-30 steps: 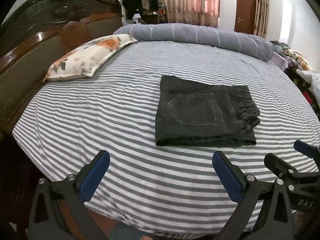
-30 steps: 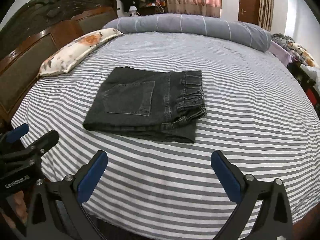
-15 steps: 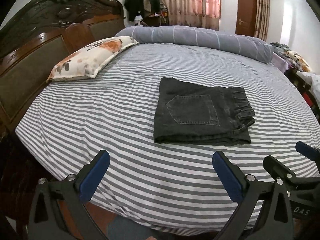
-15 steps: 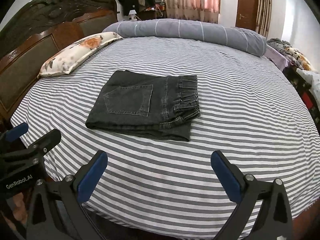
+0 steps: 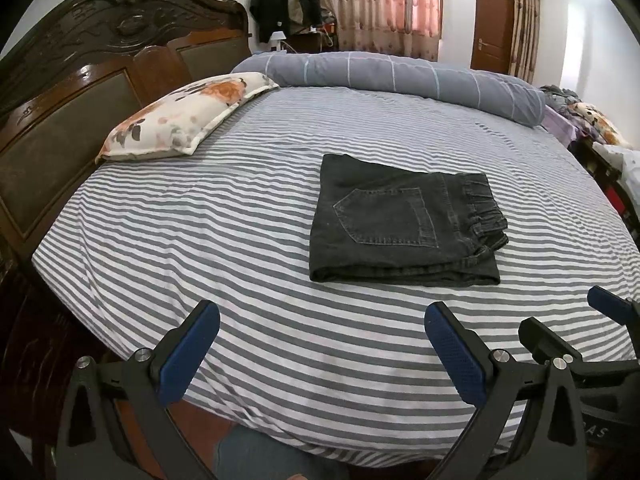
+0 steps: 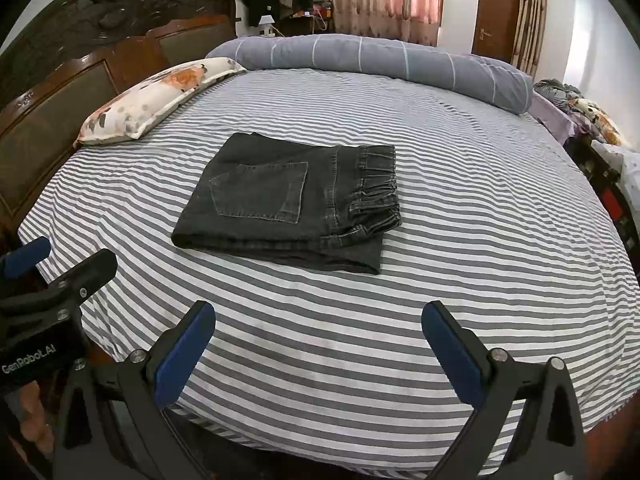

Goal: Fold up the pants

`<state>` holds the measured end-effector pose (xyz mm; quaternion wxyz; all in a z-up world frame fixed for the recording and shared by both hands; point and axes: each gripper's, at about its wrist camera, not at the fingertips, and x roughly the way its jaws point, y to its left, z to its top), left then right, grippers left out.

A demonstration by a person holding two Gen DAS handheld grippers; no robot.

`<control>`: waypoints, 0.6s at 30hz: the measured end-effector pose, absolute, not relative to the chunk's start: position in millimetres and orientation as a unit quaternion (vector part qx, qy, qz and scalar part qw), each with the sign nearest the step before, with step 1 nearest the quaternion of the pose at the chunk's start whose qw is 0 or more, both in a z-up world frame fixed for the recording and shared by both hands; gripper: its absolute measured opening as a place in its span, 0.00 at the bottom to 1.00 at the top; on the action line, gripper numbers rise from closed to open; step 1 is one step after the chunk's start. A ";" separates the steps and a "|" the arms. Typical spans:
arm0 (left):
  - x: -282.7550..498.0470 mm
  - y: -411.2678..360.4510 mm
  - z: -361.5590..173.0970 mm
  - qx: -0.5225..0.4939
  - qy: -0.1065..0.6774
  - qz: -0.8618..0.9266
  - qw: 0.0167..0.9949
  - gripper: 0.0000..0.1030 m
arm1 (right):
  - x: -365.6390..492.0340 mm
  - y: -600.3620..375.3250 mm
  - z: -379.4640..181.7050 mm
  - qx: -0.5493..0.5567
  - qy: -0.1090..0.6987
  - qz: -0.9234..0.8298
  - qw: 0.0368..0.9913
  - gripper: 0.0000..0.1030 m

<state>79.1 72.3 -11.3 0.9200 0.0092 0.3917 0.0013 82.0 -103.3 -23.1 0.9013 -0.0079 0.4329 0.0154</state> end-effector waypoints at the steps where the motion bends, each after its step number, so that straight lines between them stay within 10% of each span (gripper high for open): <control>1: 78.7 73.1 -11.7 0.008 0.391 0.000 0.920 0.99 | 81.8 -103.1 -23.8 -0.008 0.434 0.015 0.901 0.99; 18: 77.9 71.9 -17.8 0.011 0.397 0.007 0.918 0.99 | 79.8 -100.7 -29.5 -0.010 0.439 0.015 0.898 0.99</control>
